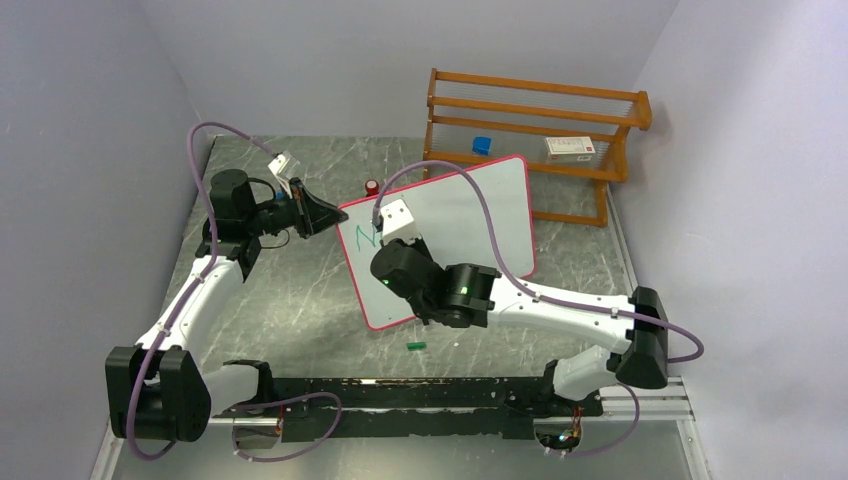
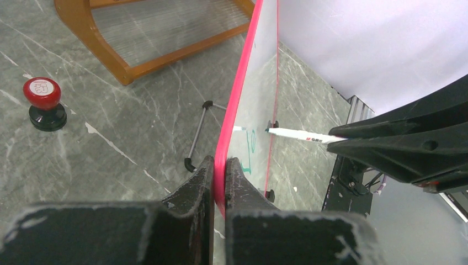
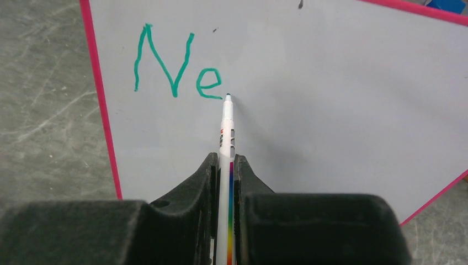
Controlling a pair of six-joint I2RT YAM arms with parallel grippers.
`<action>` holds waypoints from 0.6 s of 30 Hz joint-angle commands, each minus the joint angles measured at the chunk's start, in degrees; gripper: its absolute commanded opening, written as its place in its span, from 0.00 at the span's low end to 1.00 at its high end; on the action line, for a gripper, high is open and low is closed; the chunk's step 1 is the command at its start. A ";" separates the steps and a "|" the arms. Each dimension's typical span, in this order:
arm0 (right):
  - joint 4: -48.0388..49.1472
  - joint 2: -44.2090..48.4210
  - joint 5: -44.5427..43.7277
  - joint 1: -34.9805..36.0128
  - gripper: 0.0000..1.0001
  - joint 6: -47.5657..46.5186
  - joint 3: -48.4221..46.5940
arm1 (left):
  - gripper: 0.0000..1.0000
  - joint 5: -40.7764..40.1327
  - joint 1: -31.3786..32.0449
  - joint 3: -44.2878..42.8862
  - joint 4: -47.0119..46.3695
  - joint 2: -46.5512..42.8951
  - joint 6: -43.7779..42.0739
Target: Write a sentence on the whiteboard
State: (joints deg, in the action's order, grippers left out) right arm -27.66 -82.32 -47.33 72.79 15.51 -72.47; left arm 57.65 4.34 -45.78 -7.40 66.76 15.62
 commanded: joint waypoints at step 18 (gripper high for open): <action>4.38 1.27 1.28 -2.21 0.00 -1.88 0.13 | 0.05 -0.38 0.76 0.86 2.57 0.61 -3.28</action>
State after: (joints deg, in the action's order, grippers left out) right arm -24.23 -80.05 -46.63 70.94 13.72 -72.16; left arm 57.65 4.34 -45.78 -7.38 66.76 15.64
